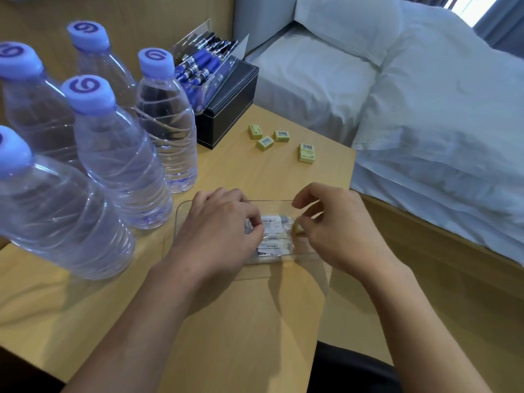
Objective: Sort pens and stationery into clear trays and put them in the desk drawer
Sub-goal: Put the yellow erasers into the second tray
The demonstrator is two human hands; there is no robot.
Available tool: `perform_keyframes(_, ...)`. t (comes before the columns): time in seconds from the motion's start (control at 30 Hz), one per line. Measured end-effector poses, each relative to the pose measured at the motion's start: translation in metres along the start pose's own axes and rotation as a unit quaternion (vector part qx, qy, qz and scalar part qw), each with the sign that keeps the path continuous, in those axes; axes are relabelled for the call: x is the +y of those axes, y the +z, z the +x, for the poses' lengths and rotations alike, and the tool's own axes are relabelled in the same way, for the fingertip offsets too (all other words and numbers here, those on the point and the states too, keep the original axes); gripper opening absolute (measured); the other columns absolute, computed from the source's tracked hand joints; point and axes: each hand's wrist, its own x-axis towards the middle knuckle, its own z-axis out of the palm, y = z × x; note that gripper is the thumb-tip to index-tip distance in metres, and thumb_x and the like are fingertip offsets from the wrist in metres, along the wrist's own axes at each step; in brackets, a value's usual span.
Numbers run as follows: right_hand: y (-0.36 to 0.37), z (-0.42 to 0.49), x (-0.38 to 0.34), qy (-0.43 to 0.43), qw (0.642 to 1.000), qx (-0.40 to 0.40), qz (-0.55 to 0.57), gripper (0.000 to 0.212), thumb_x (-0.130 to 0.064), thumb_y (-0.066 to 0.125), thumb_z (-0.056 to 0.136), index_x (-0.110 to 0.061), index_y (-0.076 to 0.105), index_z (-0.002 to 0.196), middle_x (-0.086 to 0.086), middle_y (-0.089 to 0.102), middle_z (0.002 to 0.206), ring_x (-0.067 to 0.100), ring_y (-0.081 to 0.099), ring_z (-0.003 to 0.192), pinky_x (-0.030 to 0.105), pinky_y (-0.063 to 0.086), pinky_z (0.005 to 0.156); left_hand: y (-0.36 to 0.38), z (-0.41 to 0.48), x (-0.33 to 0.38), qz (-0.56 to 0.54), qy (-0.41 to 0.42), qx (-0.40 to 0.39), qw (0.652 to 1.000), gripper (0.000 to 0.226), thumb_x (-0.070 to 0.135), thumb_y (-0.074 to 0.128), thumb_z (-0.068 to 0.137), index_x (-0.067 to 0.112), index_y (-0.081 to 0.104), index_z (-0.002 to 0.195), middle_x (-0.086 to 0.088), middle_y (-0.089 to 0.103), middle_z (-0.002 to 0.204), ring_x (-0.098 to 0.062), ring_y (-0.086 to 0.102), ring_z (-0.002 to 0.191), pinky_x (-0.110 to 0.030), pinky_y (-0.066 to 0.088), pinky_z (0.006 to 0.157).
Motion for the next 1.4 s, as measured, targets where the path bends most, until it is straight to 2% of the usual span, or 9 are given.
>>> perform_keyframes(0.17,-0.012,0.041,0.012,-0.001,0.995,0.092,0.036,0.012,-0.014,0.063,0.090,-0.023,0.070,0.089,-0.013,0.068,0.086,0.006,0.064,0.084,0.020,0.052,0.073,0.000,-0.001,0.001,-0.003,-0.002,0.003,1.000,0.017,0.045,0.051,0.097,0.039,0.065,0.090,0.019,0.054,0.107,-0.002,0.040,0.104,-0.021,0.016,0.095)
perform_keyframes(0.23,-0.009,0.067,0.022,0.013,0.996,0.094,0.006,0.012,-0.015,0.061,0.090,-0.020,0.070,0.095,-0.007,0.069,0.094,0.013,0.064,0.089,0.027,0.052,0.078,-0.001,-0.001,0.001,-0.004,0.000,0.003,1.000,0.015,0.044,0.051,0.097,0.040,0.062,0.088,0.019,0.054,0.107,-0.002,0.041,0.105,-0.021,0.016,0.096)
perform_keyframes(0.47,0.010,0.137,0.020,0.123,0.989,0.014,-0.079,0.051,-0.029,0.060,0.092,-0.005,0.040,0.132,0.017,0.047,0.134,0.034,0.052,0.119,0.036,0.038,0.080,-0.002,0.000,0.001,-0.001,0.000,0.001,1.000,0.014,0.045,0.051,0.097,0.041,0.059,0.086,0.020,0.054,0.108,-0.002,0.041,0.106,-0.021,0.016,0.095)
perform_keyframes(0.57,0.023,0.153,0.018,0.174,0.981,0.020,-0.087,0.064,-0.038,0.062,0.092,-0.003,0.034,0.138,0.020,0.043,0.141,0.037,0.047,0.129,0.043,0.044,0.096,-0.001,0.000,0.000,-0.002,0.000,0.002,1.000,0.017,0.045,0.051,0.097,0.039,0.066,0.092,0.020,0.054,0.109,-0.002,0.040,0.106,-0.022,0.017,0.096)
perform_keyframes(0.67,0.027,0.158,0.021,0.189,0.977,0.019,-0.099,0.062,-0.029,0.060,0.093,-0.001,0.035,0.142,0.021,0.042,0.144,0.037,0.044,0.132,0.046,0.043,0.106,-0.001,0.000,0.000,-0.003,-0.001,0.000,1.000,0.018,0.045,0.050,0.097,0.038,0.067,0.094,0.019,0.054,0.109,-0.002,0.041,0.107,-0.023,0.018,0.098)
perform_keyframes(0.77,0.025,0.156,0.024,0.185,0.977,0.000,-0.106,0.053,-0.024,0.058,0.092,0.002,0.044,0.136,0.021,0.046,0.139,0.037,0.050,0.124,0.044,0.046,0.100,0.000,0.000,-0.001,-0.003,-0.001,-0.001,1.000,0.019,0.045,0.051,0.097,0.037,0.068,0.097,0.018,0.055,0.109,-0.003,0.041,0.108,-0.024,0.019,0.100)
perform_keyframes(0.93,0.014,0.133,0.017,0.162,0.983,-0.006,-0.088,0.035,-0.017,0.059,0.091,-0.001,0.053,0.122,0.013,0.056,0.115,0.027,0.049,0.091,0.032,0.036,0.066,-0.001,-0.001,0.001,-0.005,-0.003,-0.003,1.000,0.019,0.044,0.050,0.097,0.037,0.068,0.097,0.018,0.055,0.109,-0.003,0.042,0.108,-0.027,0.022,0.103)
perform_keyframes(1.17,-0.012,0.038,-0.009,0.098,0.984,0.135,0.061,0.019,-0.021,0.065,0.086,-0.016,0.052,0.099,-0.006,0.057,0.089,0.016,0.051,0.086,0.021,0.034,0.060,-0.001,-0.002,0.001,-0.007,-0.003,0.001,1.000,0.019,0.045,0.049,0.098,0.039,0.067,0.096,0.019,0.054,0.107,-0.002,0.041,0.107,-0.025,0.022,0.102)
perform_keyframes(1.4,-0.013,-0.015,-0.011,0.098,0.995,0.007,-0.020,0.027,-0.038,0.078,0.082,-0.022,0.057,0.080,-0.005,0.061,0.082,0.009,0.056,0.074,0.026,0.043,0.057,-0.002,-0.001,0.003,-0.001,-0.009,0.001,1.000,0.015,0.045,0.050,0.097,0.041,0.059,0.085,0.019,0.055,0.106,-0.003,0.044,0.107,-0.025,0.019,0.101)
